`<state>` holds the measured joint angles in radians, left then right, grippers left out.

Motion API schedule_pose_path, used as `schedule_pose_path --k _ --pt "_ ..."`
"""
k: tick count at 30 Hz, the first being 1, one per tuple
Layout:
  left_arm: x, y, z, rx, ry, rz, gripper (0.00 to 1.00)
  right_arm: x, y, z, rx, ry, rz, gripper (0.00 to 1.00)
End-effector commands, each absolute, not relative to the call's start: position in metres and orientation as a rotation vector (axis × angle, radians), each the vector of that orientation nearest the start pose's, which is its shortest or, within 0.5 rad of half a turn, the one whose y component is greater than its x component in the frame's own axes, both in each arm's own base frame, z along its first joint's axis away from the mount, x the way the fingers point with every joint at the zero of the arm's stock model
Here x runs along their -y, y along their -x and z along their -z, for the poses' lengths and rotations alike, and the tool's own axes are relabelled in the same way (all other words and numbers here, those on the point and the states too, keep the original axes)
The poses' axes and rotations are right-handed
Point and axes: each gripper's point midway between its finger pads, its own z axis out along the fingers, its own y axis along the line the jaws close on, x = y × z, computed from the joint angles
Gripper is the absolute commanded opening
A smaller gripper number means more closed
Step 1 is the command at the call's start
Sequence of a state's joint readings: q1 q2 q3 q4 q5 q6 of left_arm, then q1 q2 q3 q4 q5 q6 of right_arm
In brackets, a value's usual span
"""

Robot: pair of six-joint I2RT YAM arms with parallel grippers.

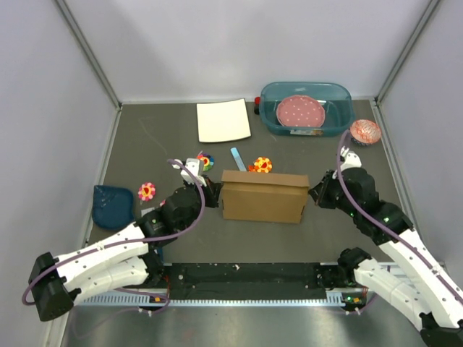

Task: Fold the paper box

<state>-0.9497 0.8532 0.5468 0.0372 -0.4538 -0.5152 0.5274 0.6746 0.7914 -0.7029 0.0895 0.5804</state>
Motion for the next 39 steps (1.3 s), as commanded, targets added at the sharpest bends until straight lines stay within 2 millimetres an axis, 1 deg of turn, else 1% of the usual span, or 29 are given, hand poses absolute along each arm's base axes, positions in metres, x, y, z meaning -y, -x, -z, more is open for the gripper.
schedule_pose_path --k 1,2,3,4,7,10,13,15,16,18,19,21,22,25,27,28,30,31,32,33,35,36,37,39 --pt "0.196 -0.197 -0.094 -2.187 -0.266 0.384 0.00 -0.126 -0.191 -0.200 -2.221 -0.101 -0.559 0.00" --pt "0.197 -0.197 -0.095 -2.184 -0.269 0.384 0.00 -0.127 -0.194 -0.215 -2.181 -0.105 -0.576 0.02" --pt "0.197 -0.197 -0.095 -2.184 -0.269 0.384 0.00 -0.128 -0.194 -0.224 -2.158 -0.101 -0.590 0.04" --pt "0.197 -0.198 -0.097 -2.180 -0.265 0.389 0.00 -0.128 -0.196 -0.241 -2.114 -0.103 -0.607 0.05" --pt "0.198 -0.198 -0.099 -2.175 -0.262 0.392 0.00 -0.129 -0.201 -0.275 -2.006 -0.098 -0.646 0.06" --pt "0.197 -0.198 -0.098 -2.179 -0.261 0.385 0.00 -0.133 -0.209 -0.296 -1.931 -0.097 -0.674 0.06" --pt "0.195 -0.198 -0.095 -2.185 -0.257 0.379 0.00 -0.142 -0.219 -0.296 -1.928 -0.088 -0.689 0.05" --pt "0.196 -0.198 -0.095 -2.185 -0.254 0.383 0.00 -0.147 -0.225 -0.283 -1.972 -0.083 -0.678 0.04" --pt "0.195 -0.197 -0.094 -2.189 -0.252 0.382 0.00 -0.149 -0.226 -0.271 -2.003 -0.083 -0.676 0.02" --pt "0.196 -0.197 -0.094 -2.189 -0.252 0.386 0.00 -0.151 -0.226 -0.254 -2.043 -0.083 -0.670 0.00" --pt "0.197 -0.197 -0.094 -2.191 -0.254 0.388 0.00 -0.152 -0.224 -0.236 -2.084 -0.092 -0.666 0.00" --pt "0.199 -0.198 -0.096 -2.188 -0.255 0.397 0.00 -0.153 -0.220 -0.217 -2.127 -0.100 -0.665 0.00" --pt "0.200 -0.198 -0.097 -2.186 -0.258 0.399 0.00 -0.152 -0.216 -0.199 -2.166 -0.108 -0.661 0.00" --pt "0.201 -0.198 -0.103 -2.175 -0.265 0.409 0.00 -0.148 -0.209 -0.179 -2.199 -0.135 -0.652 0.00" --pt "0.199 -0.198 -0.105 -2.174 -0.265 0.403 0.00 -0.145 -0.207 -0.174 -2.202 -0.142 -0.645 0.00" --pt "0.199 -0.198 -0.110 -2.165 -0.263 0.408 0.01 -0.144 -0.206 -0.170 -2.209 -0.148 -0.640 0.00" --pt "0.197 -0.200 -0.118 -2.146 -0.262 0.405 0.08 -0.144 -0.205 -0.169 -2.208 -0.151 -0.642 0.00" --pt "0.195 -0.201 -0.128 -2.128 -0.248 0.404 0.12 -0.143 -0.205 -0.168 -2.210 -0.152 -0.639 0.00" --pt "0.194 -0.201 -0.132 -2.118 -0.250 0.402 0.18 -0.143 -0.205 -0.168 -2.212 -0.152 -0.638 0.00" --pt "0.193 -0.203 -0.145 -2.089 -0.248 0.407 0.22 -0.143 -0.205 -0.169 -2.210 -0.152 -0.639 0.00" --pt "0.187 -0.205 -0.155 -2.068 -0.242 0.382 0.29 -0.143 -0.206 -0.170 -2.209 -0.153 -0.634 0.00" --pt "0.185 -0.207 -0.166 -2.044 -0.244 0.382 0.30 -0.143 -0.206 -0.171 -2.208 -0.152 -0.631 0.00" --pt "0.180 -0.207 -0.169 -2.043 -0.243 0.358 0.31 -0.142 -0.207 -0.171 -2.205 -0.156 -0.628 0.00" --pt "0.176 -0.208 -0.180 -2.024 -0.239 0.347 0.33 -0.142 -0.207 -0.171 -2.206 -0.155 -0.625 0.00"
